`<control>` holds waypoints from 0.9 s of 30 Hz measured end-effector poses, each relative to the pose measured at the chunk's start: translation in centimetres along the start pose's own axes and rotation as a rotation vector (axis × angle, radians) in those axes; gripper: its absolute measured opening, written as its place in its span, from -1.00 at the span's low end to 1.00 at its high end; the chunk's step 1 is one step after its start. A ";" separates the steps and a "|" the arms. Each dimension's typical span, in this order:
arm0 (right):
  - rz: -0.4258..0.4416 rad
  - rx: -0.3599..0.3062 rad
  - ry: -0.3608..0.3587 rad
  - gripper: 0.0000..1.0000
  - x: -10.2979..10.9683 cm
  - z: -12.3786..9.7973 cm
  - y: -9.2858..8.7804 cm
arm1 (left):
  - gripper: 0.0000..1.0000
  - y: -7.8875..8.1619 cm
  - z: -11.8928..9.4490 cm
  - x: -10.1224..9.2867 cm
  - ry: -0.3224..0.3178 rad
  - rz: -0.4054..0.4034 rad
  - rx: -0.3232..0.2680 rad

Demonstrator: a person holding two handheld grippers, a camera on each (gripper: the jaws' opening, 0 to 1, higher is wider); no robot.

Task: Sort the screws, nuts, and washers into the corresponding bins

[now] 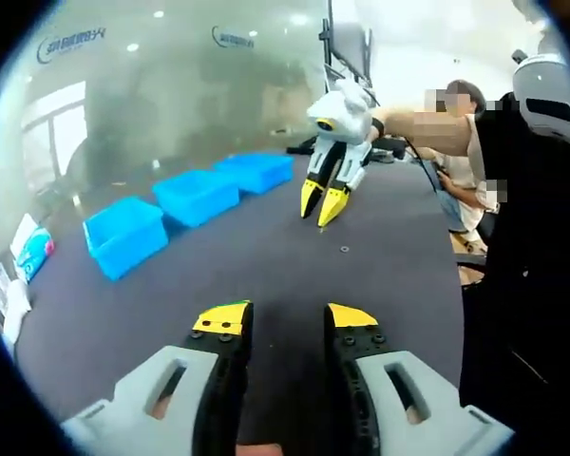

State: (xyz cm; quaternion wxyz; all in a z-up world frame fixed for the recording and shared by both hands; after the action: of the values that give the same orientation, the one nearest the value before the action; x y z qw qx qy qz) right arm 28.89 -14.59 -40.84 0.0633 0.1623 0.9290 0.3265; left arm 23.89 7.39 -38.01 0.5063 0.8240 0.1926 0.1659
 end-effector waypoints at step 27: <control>0.017 -0.037 -0.017 -0.95 0.4 -0.8 0.3 | -0.46 0.1 0.0 0.2 0.011 -0.010 0.000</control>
State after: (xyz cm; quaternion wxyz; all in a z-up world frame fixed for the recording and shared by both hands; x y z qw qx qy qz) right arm 28.44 -14.71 -40.06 0.0715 0.1716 0.9209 0.3426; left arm 24.11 7.46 -37.96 0.5062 0.8220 0.1995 0.1679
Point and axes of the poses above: the point that each gripper's makers call its tool centre point, and the gripper's own axes: z roughly forward along the fingers, x roughly to its left, y roughly out of its top, the point moved 4 cm from there along -z, roughly backward along the fingers, and after that the axes turned 3 degrees about y, right-handed, at the moved point
